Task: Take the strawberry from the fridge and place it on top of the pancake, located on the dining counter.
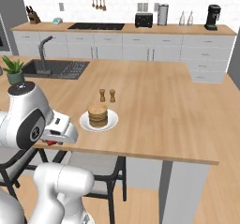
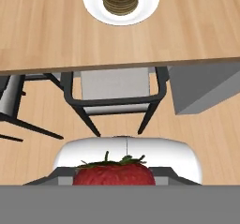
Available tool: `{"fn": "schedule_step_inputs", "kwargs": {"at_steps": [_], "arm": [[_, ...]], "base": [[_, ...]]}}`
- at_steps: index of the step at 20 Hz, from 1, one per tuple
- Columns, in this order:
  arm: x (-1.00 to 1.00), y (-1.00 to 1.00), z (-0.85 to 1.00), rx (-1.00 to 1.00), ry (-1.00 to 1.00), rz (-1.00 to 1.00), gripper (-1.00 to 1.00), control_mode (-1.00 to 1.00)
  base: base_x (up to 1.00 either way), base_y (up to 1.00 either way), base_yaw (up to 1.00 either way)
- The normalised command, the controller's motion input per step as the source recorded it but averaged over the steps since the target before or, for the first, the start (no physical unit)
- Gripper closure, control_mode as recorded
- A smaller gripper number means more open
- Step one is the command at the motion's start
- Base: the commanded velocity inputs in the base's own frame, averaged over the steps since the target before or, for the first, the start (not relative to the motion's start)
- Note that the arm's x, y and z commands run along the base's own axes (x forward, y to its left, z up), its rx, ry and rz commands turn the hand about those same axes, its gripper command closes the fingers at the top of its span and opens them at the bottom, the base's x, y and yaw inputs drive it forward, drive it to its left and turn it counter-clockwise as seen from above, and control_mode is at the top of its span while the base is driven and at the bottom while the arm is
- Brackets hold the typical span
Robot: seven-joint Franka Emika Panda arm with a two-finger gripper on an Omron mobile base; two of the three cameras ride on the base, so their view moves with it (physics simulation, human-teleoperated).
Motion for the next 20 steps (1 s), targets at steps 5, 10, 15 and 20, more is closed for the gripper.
{"fn": "schedule_step_inputs", "kwargs": {"at_steps": [5,10,15,20], "arm": [[0.00,0.00,0.00,0.00,0.00,0.00,1.00,1.00],[0.14,0.01,0.03,0.00,0.00,0.00,1.00,-1.00],[0.88,0.03,0.34,0.00,0.00,0.00,1.00,-1.00],[0.99,0.00,0.23,0.00,0.00,0.01,1.00,-1.00]], "base": [[0.02,0.00,0.00],[0.08,0.00,0.00],[0.00,0.00,0.00],[0.00,0.00,0.00]]}}
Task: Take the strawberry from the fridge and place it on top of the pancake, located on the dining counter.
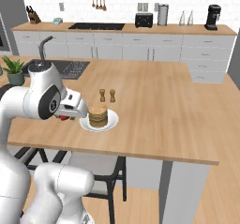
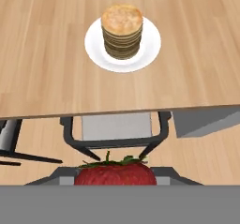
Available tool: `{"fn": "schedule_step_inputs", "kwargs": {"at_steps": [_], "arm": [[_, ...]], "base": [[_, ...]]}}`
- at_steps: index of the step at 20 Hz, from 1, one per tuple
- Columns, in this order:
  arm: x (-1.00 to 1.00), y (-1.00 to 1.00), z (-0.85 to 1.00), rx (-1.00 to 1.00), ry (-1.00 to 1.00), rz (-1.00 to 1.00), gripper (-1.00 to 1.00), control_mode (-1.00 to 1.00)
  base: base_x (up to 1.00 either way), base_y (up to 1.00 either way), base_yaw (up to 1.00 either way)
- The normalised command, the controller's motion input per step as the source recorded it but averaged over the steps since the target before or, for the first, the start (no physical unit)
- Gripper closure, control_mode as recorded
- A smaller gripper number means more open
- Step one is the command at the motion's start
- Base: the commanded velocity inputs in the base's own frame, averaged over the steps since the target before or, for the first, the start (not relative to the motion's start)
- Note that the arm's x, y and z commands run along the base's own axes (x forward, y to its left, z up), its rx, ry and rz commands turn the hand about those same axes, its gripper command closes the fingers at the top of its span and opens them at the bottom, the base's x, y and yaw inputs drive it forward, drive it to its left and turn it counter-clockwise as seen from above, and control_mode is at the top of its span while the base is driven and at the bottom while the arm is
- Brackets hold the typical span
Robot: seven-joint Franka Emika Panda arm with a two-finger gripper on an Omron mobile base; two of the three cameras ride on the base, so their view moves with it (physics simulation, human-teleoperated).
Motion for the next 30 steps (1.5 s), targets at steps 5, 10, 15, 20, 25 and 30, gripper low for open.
{"fn": "schedule_step_inputs", "kwargs": {"at_steps": [5,10,15,20,25,30], "arm": [[1.00,0.00,0.00,0.00,0.01,0.01,1.00,-1.00],[1.00,0.00,-0.31,0.00,0.12,0.01,1.00,-1.00],[1.00,-0.01,-0.39,0.00,0.11,0.01,1.00,-1.00],[1.00,0.00,-0.57,0.00,0.08,0.00,1.00,-1.00],[1.00,-0.01,-0.62,0.00,0.05,0.00,1.00,-1.00],[0.93,-0.03,-0.32,0.00,0.04,0.02,1.00,-1.00]], "base": [[0.00,0.00,0.00],[0.00,0.00,0.00],[0.00,0.00,0.00],[0.00,0.00,0.00],[0.00,0.00,0.00],[0.00,0.00,0.00]]}}
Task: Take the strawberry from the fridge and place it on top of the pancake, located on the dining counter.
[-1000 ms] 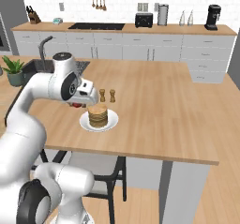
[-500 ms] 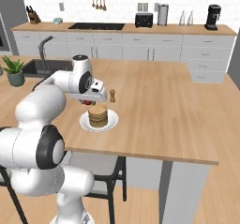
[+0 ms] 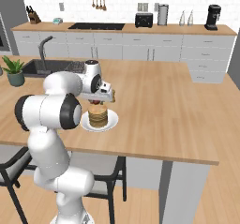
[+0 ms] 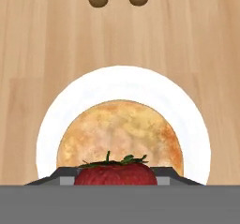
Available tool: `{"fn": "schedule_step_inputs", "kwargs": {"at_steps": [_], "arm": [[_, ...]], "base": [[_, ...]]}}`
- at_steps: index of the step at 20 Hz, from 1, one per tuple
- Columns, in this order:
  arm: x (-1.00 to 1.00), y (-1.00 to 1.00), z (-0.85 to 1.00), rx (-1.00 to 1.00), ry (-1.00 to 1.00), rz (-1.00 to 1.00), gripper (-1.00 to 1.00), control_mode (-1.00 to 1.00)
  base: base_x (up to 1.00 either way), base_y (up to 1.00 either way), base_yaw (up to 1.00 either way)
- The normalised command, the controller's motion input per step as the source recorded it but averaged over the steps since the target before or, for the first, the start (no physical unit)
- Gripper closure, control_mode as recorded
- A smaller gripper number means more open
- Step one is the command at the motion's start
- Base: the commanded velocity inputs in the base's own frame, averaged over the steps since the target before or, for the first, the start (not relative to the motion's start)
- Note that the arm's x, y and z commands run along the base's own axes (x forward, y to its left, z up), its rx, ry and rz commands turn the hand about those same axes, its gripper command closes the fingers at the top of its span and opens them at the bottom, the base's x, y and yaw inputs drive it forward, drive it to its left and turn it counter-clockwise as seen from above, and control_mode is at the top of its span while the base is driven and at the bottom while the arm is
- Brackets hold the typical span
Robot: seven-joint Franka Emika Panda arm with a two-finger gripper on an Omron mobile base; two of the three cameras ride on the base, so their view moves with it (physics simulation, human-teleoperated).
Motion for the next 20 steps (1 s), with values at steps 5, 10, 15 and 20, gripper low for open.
{"fn": "schedule_step_inputs", "kwargs": {"at_steps": [5,10,15,20], "arm": [[0.42,-0.04,-0.25,-0.01,0.12,0.00,1.00,-1.00],[-0.09,0.00,-0.27,-0.02,0.17,0.00,1.00,-1.00],[-0.17,0.00,0.06,0.00,0.01,0.00,1.00,-1.00],[-0.47,0.00,0.09,0.00,0.00,0.00,1.00,-1.00]], "base": [[0.00,0.00,0.00],[0.00,0.00,0.00],[0.00,0.00,0.00],[0.00,0.00,0.00]]}}
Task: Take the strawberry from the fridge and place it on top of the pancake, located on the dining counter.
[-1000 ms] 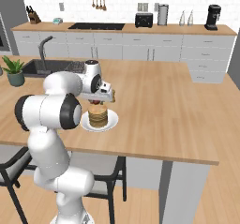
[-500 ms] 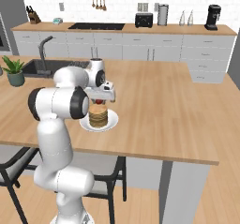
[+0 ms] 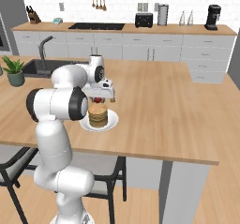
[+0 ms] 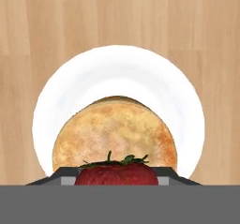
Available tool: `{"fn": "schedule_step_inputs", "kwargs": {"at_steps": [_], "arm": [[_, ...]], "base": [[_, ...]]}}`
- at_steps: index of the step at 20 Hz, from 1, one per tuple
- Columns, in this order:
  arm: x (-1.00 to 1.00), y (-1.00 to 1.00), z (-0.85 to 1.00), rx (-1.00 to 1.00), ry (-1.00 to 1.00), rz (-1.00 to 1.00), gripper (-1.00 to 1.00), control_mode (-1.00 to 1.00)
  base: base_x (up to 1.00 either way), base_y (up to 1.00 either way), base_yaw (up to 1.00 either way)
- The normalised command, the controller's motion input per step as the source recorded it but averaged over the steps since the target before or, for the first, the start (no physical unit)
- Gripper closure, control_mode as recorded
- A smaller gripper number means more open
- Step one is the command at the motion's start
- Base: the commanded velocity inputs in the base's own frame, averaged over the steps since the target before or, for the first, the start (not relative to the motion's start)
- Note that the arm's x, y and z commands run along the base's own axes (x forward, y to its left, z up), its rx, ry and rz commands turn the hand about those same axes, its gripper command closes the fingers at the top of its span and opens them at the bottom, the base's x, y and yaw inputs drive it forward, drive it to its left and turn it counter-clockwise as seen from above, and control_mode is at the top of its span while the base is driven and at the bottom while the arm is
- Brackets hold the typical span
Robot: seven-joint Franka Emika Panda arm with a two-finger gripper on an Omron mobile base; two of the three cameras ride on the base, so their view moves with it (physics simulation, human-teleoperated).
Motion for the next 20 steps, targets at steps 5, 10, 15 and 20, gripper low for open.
{"fn": "schedule_step_inputs", "kwargs": {"at_steps": [5,10,15,20], "arm": [[-0.54,0.00,-0.05,0.00,0.00,0.00,1.00,-1.00],[0.26,0.00,-0.02,0.00,0.01,0.00,1.00,-1.00],[0.57,0.00,0.00,0.00,0.06,0.00,1.00,-1.00],[0.17,0.00,-0.11,0.00,0.07,0.00,1.00,-1.00]], "base": [[0.00,0.00,0.00],[0.00,0.00,0.00],[0.00,0.00,0.00],[0.00,0.00,0.00]]}}
